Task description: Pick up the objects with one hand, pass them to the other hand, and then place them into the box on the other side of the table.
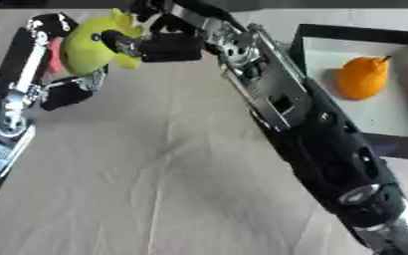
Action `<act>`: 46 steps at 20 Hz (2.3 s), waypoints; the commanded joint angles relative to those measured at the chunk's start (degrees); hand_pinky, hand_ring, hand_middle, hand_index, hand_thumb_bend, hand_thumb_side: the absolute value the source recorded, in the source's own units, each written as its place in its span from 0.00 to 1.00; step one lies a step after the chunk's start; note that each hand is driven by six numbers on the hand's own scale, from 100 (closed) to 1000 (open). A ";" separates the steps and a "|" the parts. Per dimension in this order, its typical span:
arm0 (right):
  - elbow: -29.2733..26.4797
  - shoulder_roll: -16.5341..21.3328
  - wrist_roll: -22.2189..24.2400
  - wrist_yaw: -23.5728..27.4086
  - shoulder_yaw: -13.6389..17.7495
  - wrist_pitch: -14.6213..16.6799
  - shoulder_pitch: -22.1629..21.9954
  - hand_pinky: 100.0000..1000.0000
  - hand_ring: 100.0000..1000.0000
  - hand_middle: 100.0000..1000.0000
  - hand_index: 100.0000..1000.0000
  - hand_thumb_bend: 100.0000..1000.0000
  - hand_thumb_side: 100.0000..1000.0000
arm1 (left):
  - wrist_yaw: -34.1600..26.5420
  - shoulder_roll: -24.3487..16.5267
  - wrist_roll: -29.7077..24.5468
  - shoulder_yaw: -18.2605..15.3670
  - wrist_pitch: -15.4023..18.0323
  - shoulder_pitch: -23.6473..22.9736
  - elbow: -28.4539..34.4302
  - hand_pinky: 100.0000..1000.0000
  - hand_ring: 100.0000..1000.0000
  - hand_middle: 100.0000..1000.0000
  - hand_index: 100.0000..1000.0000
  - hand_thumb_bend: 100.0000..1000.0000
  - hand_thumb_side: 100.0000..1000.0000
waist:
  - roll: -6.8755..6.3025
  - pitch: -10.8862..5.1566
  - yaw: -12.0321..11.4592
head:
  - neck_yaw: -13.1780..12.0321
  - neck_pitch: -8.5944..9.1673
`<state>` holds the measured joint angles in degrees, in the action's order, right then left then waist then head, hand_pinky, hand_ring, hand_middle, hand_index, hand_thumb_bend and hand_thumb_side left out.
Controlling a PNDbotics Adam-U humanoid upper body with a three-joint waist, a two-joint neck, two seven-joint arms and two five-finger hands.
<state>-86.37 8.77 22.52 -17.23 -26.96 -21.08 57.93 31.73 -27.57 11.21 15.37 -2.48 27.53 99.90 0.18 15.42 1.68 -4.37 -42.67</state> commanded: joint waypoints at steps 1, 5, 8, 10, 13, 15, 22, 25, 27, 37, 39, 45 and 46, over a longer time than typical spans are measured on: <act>-0.16 -0.12 -0.43 -0.21 0.24 -0.47 0.62 0.93 0.86 0.86 0.94 0.33 0.71 | 1.83 -0.37 1.33 0.03 1.20 -0.09 1.20 0.68 0.58 0.48 0.56 0.13 0.00 | 0.68 -1.88 -0.02 | 0.12 -0.06; 0.16 -0.24 -0.14 0.25 -0.03 -0.94 0.25 0.93 0.86 0.86 0.94 0.35 0.74 | 3.89 -0.55 2.45 0.26 2.20 -0.82 1.78 0.68 0.58 0.48 0.56 0.15 0.00 | 0.73 -1.91 -0.08 | 0.29 -1.34; 0.39 -0.54 1.20 2.48 -0.23 -1.70 0.00 0.93 0.86 0.87 0.95 0.37 0.77 | 5.17 -0.48 2.95 0.32 2.64 -0.95 1.67 0.68 0.58 0.48 0.56 0.15 0.00 | 0.74 -1.84 -0.20 | 0.38 -1.43; 0.46 -0.59 2.17 4.21 -0.53 -2.23 0.03 0.93 0.86 0.87 0.96 0.38 0.79 | 5.79 -0.44 3.21 0.38 2.96 -0.92 1.58 0.67 0.58 0.48 0.56 0.15 0.00 | 0.77 -1.81 -0.25 | 0.40 -1.44; 0.59 -0.64 3.44 6.34 -0.81 -2.96 0.09 0.93 0.86 0.87 0.96 0.39 0.80 | 6.89 -0.31 3.47 0.49 3.53 -0.76 1.55 0.67 0.58 0.48 0.56 0.16 0.00 | 0.82 -1.76 -0.31 | 0.40 -1.44; 0.65 -0.66 4.24 7.35 -1.08 -3.31 0.11 0.93 0.86 0.87 0.96 0.40 0.81 | 7.52 -0.17 3.57 0.55 3.73 -0.66 1.50 0.66 0.58 0.48 0.56 0.16 0.00 | 0.87 -1.75 -0.34 | 0.33 -1.45; 1.54 -1.09 6.97 9.38 -2.07 -4.62 0.18 0.93 0.86 0.86 0.96 0.41 0.84 | 10.11 0.00 4.25 0.95 4.80 -0.29 2.11 0.66 0.59 0.48 0.56 0.17 0.00 | 0.93 -1.73 -0.54 | 0.35 -1.45; 1.93 -1.62 7.50 9.75 -2.35 -4.77 0.27 0.93 0.86 0.86 0.96 0.41 0.84 | 10.49 0.15 4.32 1.32 5.33 -0.18 2.31 0.66 0.58 0.48 0.56 0.17 0.00 | 0.94 -1.71 -0.78 | 0.61 -1.45; 2.10 -1.99 7.70 10.08 -2.42 -4.83 0.29 0.93 0.86 0.86 0.96 0.41 0.83 | 10.46 0.24 4.38 1.54 5.59 -0.10 2.40 0.66 0.58 0.48 0.55 0.17 0.00 | 0.95 -1.71 -0.91 | 0.68 -1.45; 2.68 -2.91 5.70 11.14 -2.30 -7.33 0.26 0.91 0.77 0.73 0.81 0.27 0.49 | 10.61 0.49 4.38 2.30 6.76 0.44 3.48 0.66 0.59 0.48 0.56 0.19 0.00 | 0.99 -1.69 -1.28 | 0.75 -1.45; 2.74 -3.05 4.77 12.12 -2.27 -7.92 0.23 0.91 0.75 0.67 0.76 0.20 0.41 | 10.88 0.55 4.38 2.39 7.09 0.56 3.64 0.67 0.59 0.49 0.56 0.20 0.00 | 0.96 -1.73 -1.28 | 0.71 -1.45; 2.64 -3.21 1.20 16.06 -1.98 -9.53 0.06 0.90 0.72 0.57 0.66 0.00 0.40 | 11.44 0.76 4.14 2.69 7.68 0.65 3.67 0.67 0.59 0.49 0.56 0.23 0.00 | 0.88 -1.89 -1.03 | 0.54 -1.15; 2.58 -3.20 0.54 16.79 -1.98 -9.82 0.04 0.90 0.71 0.57 0.65 0.00 0.41 | 11.51 0.76 4.00 2.73 7.71 0.62 3.59 0.67 0.59 0.49 0.56 0.24 0.00 | 0.86 -1.91 -0.98 | 0.48 -0.97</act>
<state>-83.32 5.75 24.07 -1.52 -29.59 -30.61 56.95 42.85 -26.56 15.35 17.91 4.92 27.30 102.23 0.49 15.42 0.71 -3.73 -43.75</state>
